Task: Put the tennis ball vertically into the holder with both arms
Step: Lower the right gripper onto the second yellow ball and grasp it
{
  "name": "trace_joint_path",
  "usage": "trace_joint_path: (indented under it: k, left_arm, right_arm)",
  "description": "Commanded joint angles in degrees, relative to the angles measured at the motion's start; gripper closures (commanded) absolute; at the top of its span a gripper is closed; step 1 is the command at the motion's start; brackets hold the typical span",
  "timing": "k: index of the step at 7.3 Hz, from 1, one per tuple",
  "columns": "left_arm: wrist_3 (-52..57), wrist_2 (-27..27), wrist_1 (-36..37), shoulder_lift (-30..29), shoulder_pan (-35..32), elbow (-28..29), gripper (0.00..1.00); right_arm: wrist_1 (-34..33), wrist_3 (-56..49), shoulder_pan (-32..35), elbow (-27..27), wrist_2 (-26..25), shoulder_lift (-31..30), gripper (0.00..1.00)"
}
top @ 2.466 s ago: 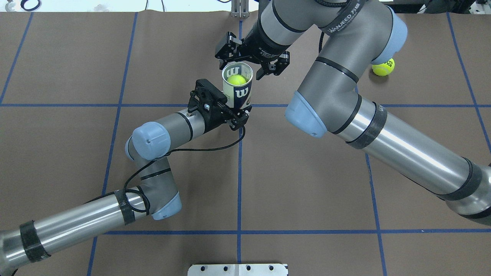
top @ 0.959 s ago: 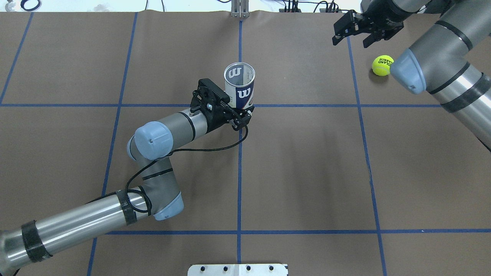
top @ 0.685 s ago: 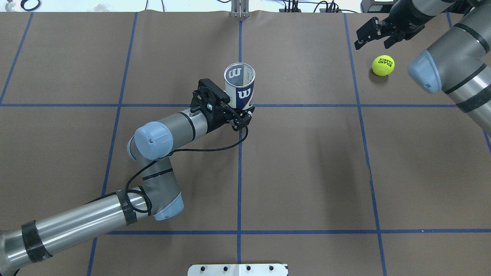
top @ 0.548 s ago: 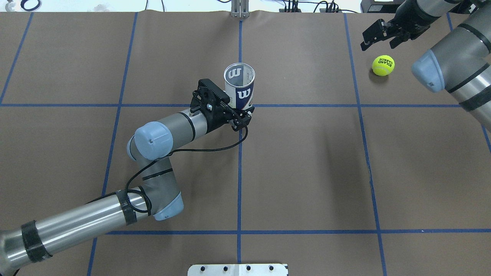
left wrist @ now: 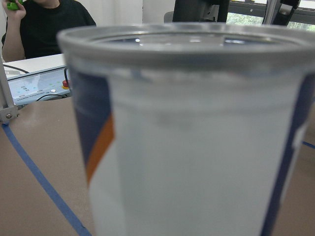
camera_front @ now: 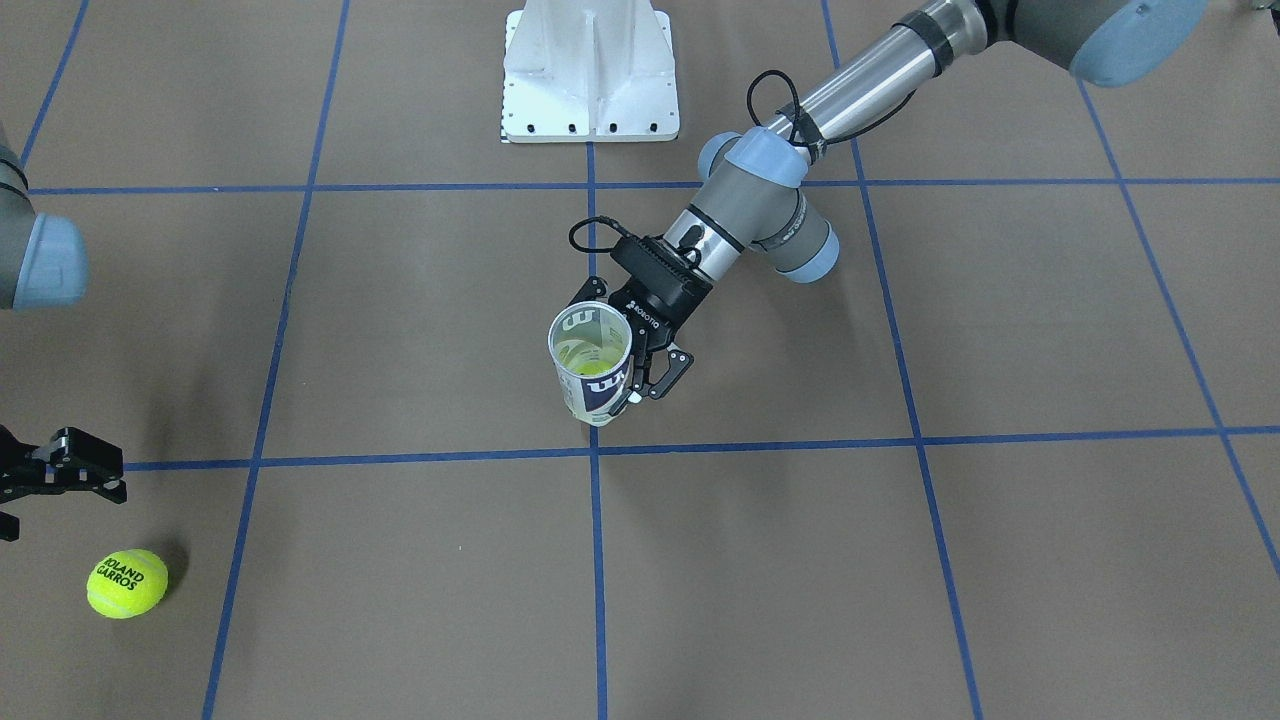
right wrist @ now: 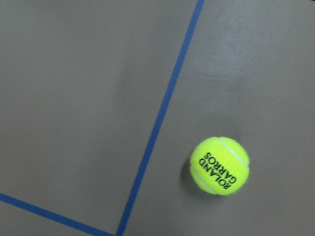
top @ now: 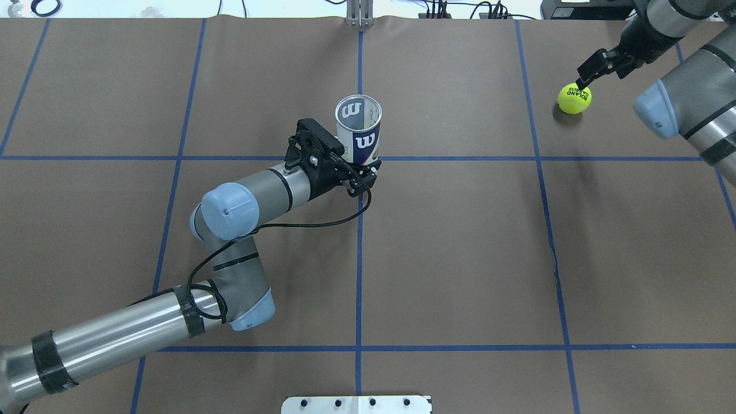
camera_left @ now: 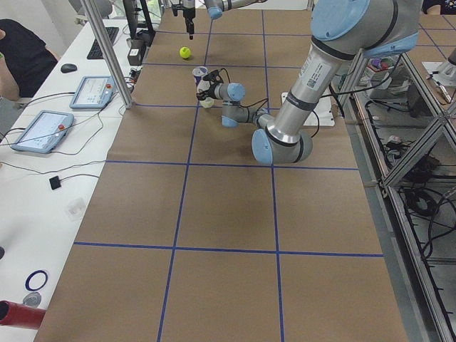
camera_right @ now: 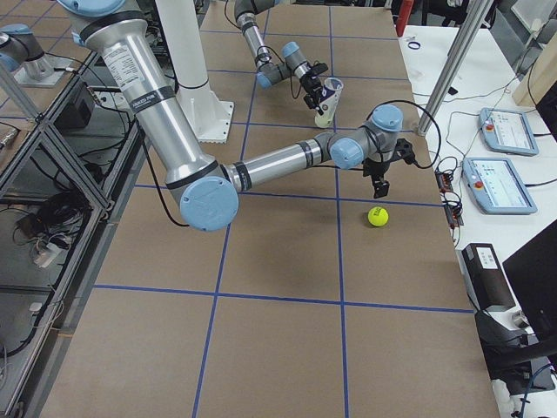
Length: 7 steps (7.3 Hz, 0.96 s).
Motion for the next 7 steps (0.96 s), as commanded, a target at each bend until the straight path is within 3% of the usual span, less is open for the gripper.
trace_joint_path:
  k: [1, 3, 7]
  left_arm:
    - [0.00, 0.00, -0.01, 0.00, -0.04, 0.00, 0.16]
    - [0.00, 0.00, -0.01, 0.00, -0.04, 0.00, 0.16]
    - [0.00, 0.00, -0.01, 0.09, -0.56, 0.00, 0.16]
  right_arm:
    - [4.27, -1.41, -0.72, -7.08, -4.44, 2.41, 0.01]
    - [12.28, -0.88, -1.60, -14.65, -6.04, 4.43, 0.01]
    - [14.32, 2.20, -5.46, -15.72, -6.75, 5.23, 0.01]
